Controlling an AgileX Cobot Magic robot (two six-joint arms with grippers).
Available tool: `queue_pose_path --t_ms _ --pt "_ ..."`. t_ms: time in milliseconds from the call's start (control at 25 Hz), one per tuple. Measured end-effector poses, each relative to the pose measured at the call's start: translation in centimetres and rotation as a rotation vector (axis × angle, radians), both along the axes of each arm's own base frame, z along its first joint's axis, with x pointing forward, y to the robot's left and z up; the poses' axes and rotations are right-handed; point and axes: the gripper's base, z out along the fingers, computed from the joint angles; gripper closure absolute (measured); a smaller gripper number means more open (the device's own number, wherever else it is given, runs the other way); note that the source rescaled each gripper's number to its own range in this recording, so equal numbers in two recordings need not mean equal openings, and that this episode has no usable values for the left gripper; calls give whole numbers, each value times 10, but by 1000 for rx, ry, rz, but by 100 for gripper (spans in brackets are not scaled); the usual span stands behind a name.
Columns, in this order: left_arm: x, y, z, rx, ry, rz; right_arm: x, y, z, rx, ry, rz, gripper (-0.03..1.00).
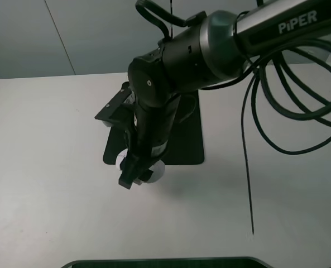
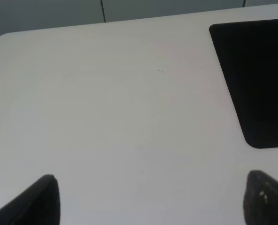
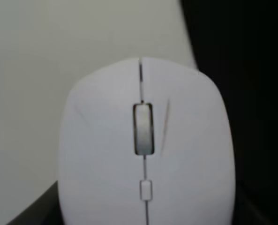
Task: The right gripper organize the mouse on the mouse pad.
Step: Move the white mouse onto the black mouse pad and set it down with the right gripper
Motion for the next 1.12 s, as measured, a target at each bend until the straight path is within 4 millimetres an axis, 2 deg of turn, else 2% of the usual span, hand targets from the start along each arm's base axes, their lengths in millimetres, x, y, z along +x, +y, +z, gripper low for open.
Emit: queue_pose_path --t_ms 200,440,560,720,1120 --pt "0 0 0 0 0 0 31 0 19 74 -40 -246 93" --pt "0 0 0 0 0 0 81 -20 34 177 -52 -576 93" --pt "0 0 0 0 0 0 101 -32 29 183 -65 -681 93" --pt "0 0 0 0 0 0 116 -36 20 166 -86 -754 93" --pt "0 0 0 0 0 0 130 -36 -8 123 -125 -858 93"
